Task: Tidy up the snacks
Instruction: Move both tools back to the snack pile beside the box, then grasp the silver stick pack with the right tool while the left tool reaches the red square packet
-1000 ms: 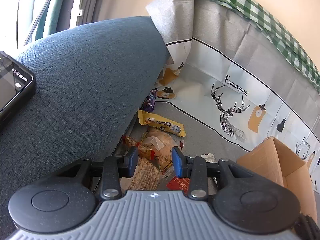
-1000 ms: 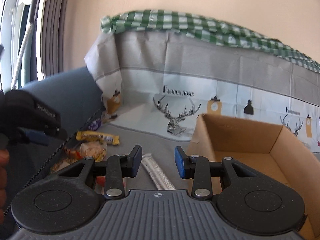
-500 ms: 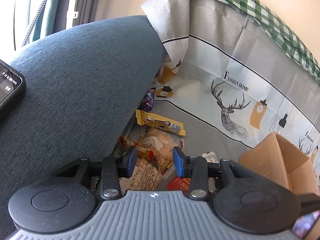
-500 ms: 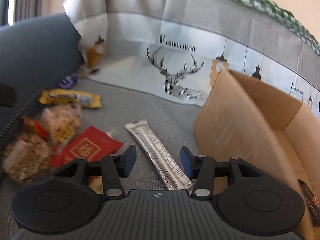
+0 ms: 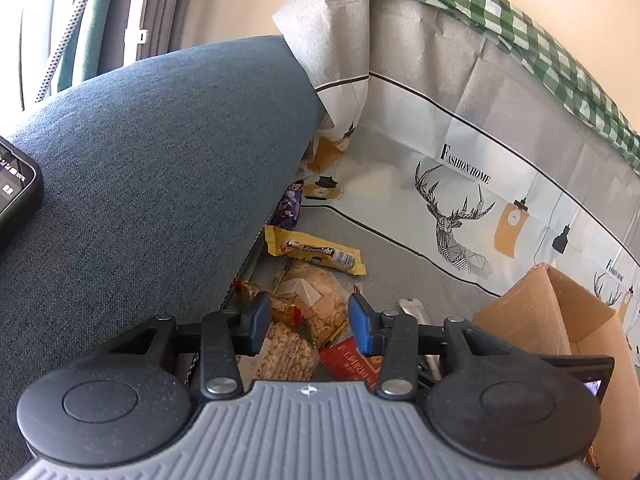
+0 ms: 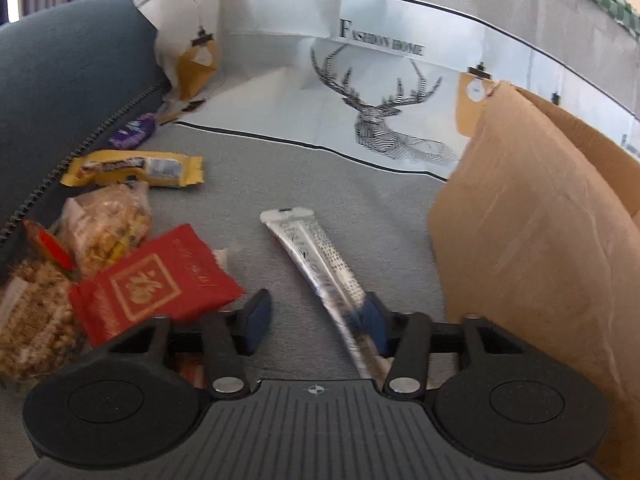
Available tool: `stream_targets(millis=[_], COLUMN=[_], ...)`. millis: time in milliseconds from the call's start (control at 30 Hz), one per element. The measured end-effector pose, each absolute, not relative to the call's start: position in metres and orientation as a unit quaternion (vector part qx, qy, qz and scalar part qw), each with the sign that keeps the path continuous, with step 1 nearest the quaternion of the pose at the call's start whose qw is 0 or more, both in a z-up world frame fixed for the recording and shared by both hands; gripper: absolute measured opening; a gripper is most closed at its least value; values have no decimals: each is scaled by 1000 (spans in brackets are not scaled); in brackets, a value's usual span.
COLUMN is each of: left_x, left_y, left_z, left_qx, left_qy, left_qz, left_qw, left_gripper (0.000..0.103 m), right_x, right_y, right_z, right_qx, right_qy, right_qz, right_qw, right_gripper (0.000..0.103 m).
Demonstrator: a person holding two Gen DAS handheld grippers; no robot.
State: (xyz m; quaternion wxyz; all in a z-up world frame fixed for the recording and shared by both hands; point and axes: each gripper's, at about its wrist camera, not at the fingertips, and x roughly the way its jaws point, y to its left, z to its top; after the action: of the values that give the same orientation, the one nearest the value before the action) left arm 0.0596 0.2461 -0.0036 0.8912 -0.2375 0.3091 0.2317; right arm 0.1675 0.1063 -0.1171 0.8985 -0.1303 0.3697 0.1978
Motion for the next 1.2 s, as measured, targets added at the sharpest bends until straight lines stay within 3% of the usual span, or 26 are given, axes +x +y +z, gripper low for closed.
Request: stream_targets(millis=[67,167,600,900,1133,1200], left_x=[59,58,54,63,74,78], left_y=[246,246,254,248,231,229], left_z=[-3,-1,0,-17,-23,-26], left_qx=[-237,-238,-282,-292,-235,-228], left_qy=[307,304,294,360,384,391], left_qz=[233,234,222,157,150,149], left_qw=[892,892,886,872,880,879], left_gripper=[48,48,47,47,60,64], right_x=[164,159,132,90,54,55], right_y=[108,108,96,74,41,40], right_z=[-115,-111,-103,-90,-81,-81], right_qx=[-124,-95,-14,-82,-98,-98], right_qy=[368,373,426,437,403,392], right_qz=[219,260,347,344,350,341], right_qw=[895,886,835,827,840,849], right_gripper=[23,15,13,3,4,12])
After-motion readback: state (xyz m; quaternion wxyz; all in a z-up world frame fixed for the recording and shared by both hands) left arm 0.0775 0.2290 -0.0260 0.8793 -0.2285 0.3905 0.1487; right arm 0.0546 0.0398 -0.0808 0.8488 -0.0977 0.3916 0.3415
